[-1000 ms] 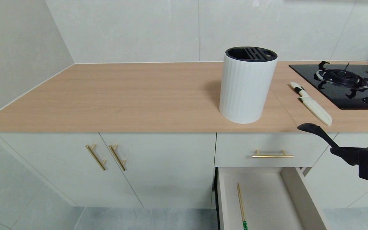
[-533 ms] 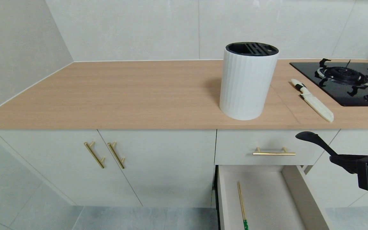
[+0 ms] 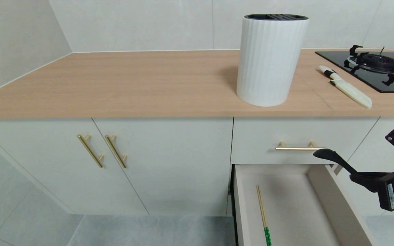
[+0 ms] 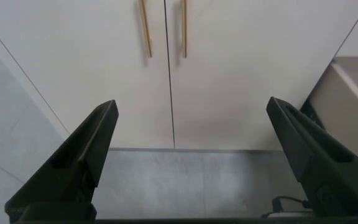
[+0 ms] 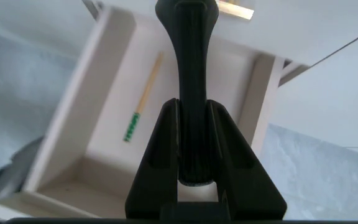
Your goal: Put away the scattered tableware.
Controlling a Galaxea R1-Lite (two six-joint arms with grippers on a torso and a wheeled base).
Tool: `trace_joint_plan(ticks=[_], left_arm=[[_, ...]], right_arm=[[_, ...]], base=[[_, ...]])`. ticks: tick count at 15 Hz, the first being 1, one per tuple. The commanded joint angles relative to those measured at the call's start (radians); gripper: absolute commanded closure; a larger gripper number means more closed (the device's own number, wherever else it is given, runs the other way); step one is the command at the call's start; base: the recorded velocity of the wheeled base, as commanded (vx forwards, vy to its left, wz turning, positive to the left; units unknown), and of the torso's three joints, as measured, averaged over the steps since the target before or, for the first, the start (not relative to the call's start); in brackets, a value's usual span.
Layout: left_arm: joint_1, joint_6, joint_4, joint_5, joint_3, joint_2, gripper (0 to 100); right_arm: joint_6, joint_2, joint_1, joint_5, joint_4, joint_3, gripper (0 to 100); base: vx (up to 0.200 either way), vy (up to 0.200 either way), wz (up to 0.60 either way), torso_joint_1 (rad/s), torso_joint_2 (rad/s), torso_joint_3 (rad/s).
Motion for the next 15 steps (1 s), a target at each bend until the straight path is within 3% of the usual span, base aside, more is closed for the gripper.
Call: trace_joint_plan(ticks=[1,8,15], left_arm=[[0.000,0.000,0.000,0.000,0.000,0.001,0],[0.000,0.000,0.000,0.000,0.000,0.001,0],[0.000,0.000,0.000,0.000,0.000,0.001,0]], right_arm=[[0.000,0.030,0.000,0.000,-0.001,0.002,100],[-0.001,0.085,0.000,-0.002,-0.002,0.009,100],[-0.001,0.162,0.001,-0.002,-0.002,0.010,100]], base=[[0.000,0.000,0.00,-0.198,0.46,0.256],[0.000,0.000,0.00,-0.178,0.44,0.251],[0.000,0.000,0.00,-0.021,0.07,0.041]])
